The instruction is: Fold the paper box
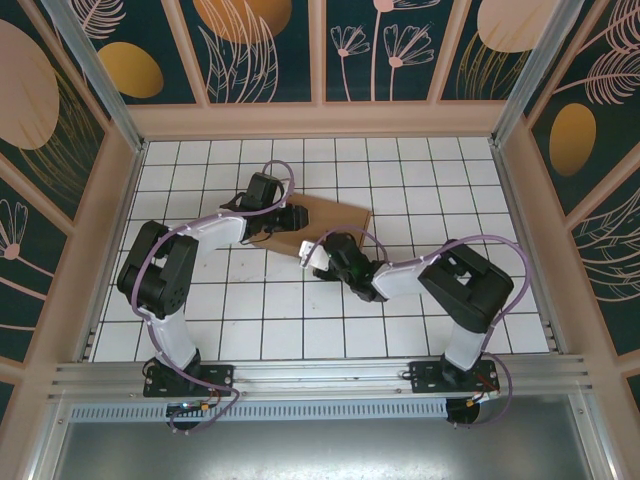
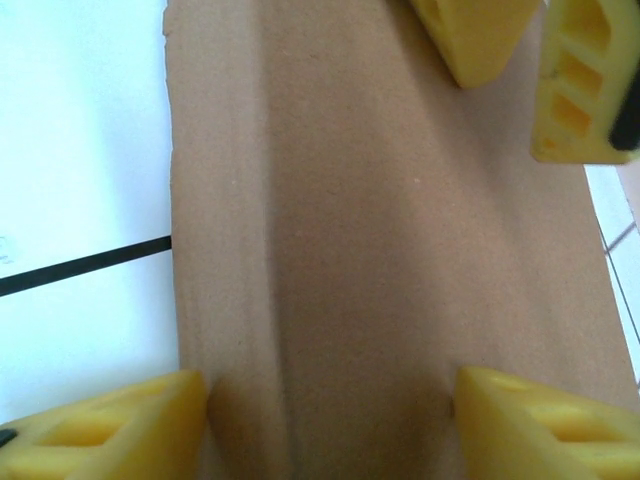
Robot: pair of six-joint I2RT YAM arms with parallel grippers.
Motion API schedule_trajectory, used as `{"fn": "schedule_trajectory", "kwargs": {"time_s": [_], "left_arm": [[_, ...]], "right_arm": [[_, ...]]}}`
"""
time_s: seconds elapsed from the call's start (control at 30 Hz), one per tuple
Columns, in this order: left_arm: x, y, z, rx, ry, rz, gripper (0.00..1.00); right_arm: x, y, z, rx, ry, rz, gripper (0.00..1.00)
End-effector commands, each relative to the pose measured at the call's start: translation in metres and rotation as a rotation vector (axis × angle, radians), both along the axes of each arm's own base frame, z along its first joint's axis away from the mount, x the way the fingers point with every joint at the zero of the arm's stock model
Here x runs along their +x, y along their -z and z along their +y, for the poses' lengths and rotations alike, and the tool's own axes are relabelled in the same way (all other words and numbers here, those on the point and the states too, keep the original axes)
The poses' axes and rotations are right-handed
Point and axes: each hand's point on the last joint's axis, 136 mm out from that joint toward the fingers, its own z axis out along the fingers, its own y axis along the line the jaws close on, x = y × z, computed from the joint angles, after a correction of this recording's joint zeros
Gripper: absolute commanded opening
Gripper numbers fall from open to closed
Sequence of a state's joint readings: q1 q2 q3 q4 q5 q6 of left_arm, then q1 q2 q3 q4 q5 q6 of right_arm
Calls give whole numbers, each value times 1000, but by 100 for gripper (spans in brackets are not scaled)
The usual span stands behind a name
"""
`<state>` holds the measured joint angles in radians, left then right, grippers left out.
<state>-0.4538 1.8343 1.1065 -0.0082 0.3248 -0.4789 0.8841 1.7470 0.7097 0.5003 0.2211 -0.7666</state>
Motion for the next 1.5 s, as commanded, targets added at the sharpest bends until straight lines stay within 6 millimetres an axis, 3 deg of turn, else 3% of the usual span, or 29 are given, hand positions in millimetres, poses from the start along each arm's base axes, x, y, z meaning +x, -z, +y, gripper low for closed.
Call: {"fn": "schedule_trajectory", "kwargs": {"time_s": [0.0, 0.13, 0.23, 0.33, 0.4, 0.43, 0.47, 0.5, 0.63, 0.8, 1.07, 1.23, 1.47], "left_arm": [[-5, -17, 9, 18, -19, -22, 47], [5, -73, 20, -4, -86, -134, 48], [2, -110, 22, -62, -115, -187, 50], [-10, -125, 22, -139, -137, -165, 50], [-24, -121, 20, -201, -156, -120, 50], [-32, -117, 19, -221, -161, -98, 50], [-42, -106, 18, -227, -171, -69, 50], [-52, -96, 18, -227, -180, -39, 50], [-84, -60, 25, -278, -236, 65, 54], [-98, -29, 35, -284, -293, 121, 63], [-87, -14, 34, -292, -330, 126, 67], [-79, 1, 27, -294, -335, 168, 69], [-75, 22, 29, -272, -361, 224, 79]], "right_arm": [[-9, -39, 9, 167, -41, 34, 74], [-18, -96, 15, 389, -84, 77, 76], [-9, -133, 3, 601, -52, 170, 75], [16, -163, -24, 821, 51, 244, 71], [44, -170, -45, 917, 172, 279, 64], [53, -168, -46, 927, 222, 303, 61], [74, -156, -63, 921, 331, 323, 58], [88, -148, -68, 901, 386, 340, 58], [124, -111, -77, 799, 527, 361, 65], [163, -68, -76, 702, 694, 512, 73], [161, -23, -68, 579, 695, 603, 76], [143, 1, -66, 531, 702, 673, 74], [108, 25, -72, 496, 750, 782, 69]]}}
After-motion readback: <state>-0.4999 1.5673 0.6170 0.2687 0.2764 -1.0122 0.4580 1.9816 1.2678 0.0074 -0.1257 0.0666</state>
